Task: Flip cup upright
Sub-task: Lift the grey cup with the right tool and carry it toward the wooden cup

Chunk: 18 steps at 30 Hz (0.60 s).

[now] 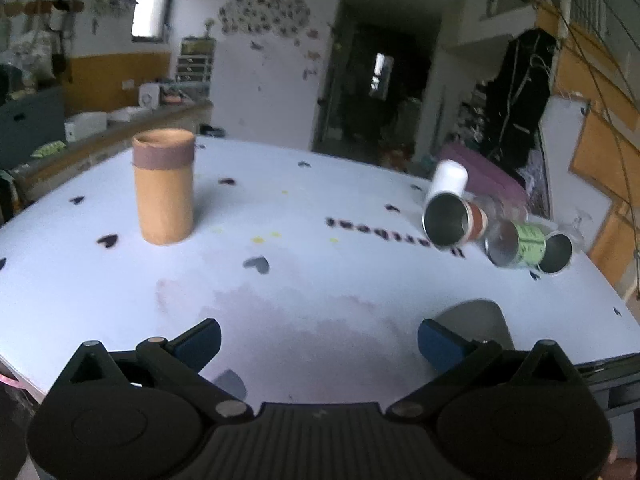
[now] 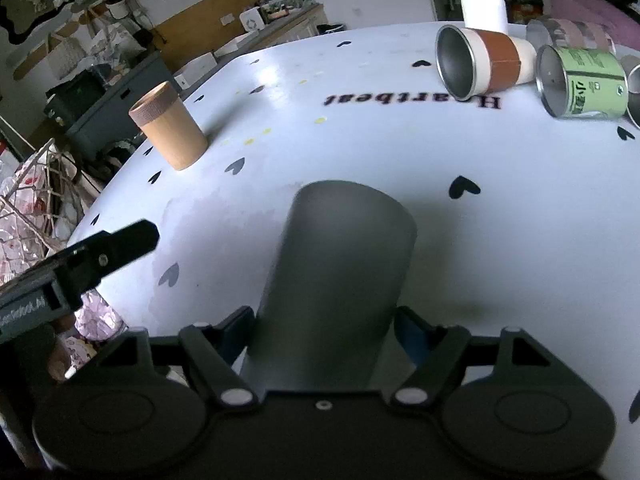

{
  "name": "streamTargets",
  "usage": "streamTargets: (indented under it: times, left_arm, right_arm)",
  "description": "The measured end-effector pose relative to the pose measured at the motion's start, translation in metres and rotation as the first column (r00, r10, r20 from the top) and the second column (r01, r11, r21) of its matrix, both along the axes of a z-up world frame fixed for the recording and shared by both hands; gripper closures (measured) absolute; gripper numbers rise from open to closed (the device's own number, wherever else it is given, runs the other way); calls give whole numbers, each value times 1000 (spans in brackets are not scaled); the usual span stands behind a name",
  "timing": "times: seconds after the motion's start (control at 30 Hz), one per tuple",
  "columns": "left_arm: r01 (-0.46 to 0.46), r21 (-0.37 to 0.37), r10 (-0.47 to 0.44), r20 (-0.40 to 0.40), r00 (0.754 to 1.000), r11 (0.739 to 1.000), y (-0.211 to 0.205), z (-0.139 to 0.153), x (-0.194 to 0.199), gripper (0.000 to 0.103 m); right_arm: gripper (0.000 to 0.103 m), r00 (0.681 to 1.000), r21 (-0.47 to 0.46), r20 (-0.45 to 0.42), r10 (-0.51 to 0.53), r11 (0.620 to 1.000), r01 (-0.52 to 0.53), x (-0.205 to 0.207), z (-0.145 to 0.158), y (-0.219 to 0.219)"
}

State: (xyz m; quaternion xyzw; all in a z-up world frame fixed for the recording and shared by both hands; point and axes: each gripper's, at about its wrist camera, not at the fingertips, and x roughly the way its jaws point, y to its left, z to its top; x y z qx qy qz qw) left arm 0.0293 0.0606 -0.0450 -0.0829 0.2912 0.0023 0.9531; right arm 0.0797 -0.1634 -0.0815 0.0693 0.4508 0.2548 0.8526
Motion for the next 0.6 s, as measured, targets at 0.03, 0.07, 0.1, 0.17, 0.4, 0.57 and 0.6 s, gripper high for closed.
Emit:
streamTargets:
  times: [0.03,0.07,0.1,0.17,0.4,0.57,0.6]
  left_arm:
    - [4,1,-4,-14,1000,1000,-1,-1,1,0]
    - [6,0,-6,-31,1000,1000,-1,-3,2,0]
    - [13,-9,-13,-48,999,1000,-1,-4,4,0]
    - [40,-38,-42,-75,996,999,0,-6,8,0]
    - [122,-164,-137,-86,987,979,-1,-5,22,0]
    - [174,-246,-211,-134,968,953,-8,-2,45,9]
    - [185,-271,-232,-151,961,945,-10,-4,51,11]
  right_arm:
    - [22,1000,4,5,-5,1000,5,-2,0,0]
    - [21,1000,13,9,-9,1000,9,-3,-1,0]
    - [21,1000,25,14,-12,1000,11,-6,-1,-1]
    - [21,999,42,27,-20,999,19,-10,-1,-4]
    - [26,992,94,97,-77,993,68,-37,5,-15]
    - [43,984,96,154,-86,993,72,-46,9,-15]
    - [44,985,101,153,-81,993,66,-46,8,-15]
